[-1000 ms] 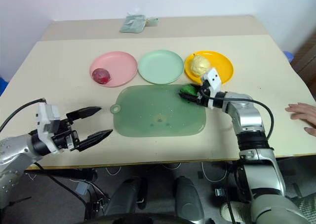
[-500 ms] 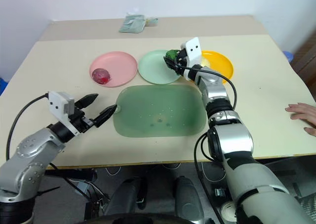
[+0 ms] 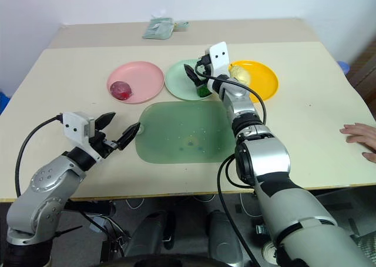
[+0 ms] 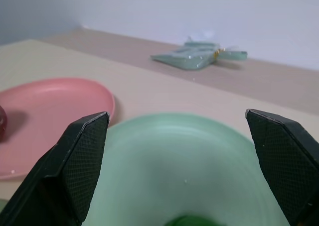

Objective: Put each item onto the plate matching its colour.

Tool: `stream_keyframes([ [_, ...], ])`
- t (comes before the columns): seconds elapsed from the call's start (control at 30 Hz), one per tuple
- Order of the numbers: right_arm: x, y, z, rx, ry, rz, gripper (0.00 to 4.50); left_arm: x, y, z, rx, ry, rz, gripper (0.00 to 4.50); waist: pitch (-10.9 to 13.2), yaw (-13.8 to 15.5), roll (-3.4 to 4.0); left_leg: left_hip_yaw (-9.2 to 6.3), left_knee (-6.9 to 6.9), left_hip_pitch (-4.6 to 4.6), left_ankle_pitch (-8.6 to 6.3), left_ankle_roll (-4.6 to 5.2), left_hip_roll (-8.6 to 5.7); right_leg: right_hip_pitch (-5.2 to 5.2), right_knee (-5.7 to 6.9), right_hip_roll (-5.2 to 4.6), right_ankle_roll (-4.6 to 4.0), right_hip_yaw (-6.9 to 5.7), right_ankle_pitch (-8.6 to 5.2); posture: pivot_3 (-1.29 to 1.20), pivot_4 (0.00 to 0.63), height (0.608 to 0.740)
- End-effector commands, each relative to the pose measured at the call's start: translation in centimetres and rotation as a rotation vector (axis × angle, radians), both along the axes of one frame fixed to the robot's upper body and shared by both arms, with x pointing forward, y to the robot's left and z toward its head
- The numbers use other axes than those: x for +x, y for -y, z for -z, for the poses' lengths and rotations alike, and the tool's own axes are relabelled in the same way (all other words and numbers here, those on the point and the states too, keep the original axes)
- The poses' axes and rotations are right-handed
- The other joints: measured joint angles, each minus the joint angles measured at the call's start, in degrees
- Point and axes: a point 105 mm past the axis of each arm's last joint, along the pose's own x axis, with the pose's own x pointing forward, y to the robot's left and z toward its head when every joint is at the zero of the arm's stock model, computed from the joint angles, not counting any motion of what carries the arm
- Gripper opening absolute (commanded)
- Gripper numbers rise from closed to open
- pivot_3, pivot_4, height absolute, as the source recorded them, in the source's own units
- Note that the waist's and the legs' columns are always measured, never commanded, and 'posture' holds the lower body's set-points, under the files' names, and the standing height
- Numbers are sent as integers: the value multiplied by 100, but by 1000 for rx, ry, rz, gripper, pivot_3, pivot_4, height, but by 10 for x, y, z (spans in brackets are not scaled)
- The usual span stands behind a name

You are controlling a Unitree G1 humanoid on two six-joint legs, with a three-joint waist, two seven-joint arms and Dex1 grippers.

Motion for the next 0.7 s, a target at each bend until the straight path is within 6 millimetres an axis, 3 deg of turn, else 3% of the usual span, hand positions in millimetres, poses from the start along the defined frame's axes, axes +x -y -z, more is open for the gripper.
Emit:
stream_keyframes([
  [0.03, -12, 8, -44, 35, 176, -96, 4456, -11, 12, -11, 36, 63, 82, 4500, 0, 4, 0, 0, -1, 0, 0, 0, 0, 0, -1, 0, 0, 0, 0, 0, 150, 740],
  [0.17, -53, 24, -31, -36, 221, -233, 4456, -14, 11, -5, 125, 81, 138, 4500, -5, 64, -8, -7, -5, 0, -3, 5, 0, 7, -9, -1, 0, -3, 0, 0, 150, 740],
  [0.43, -138, 89, 0, -137, 46, -54, 4456, -30, 7, -18, 136, 89, 348, 4500, -5, 22, 0, 0, -3, 0, -7, 11, 4, -1, -6, -10, -2, 5, -1, 0, 150, 740],
  [0.7, -201, 146, 18, -259, -120, 49, 4456, -38, -11, -22, 203, 45, 388, 4500, -8, 120, -6, 2, -1, 6, -10, 16, 7, 19, -26, -6, -20, 3, -12, 0, 150, 740],
])
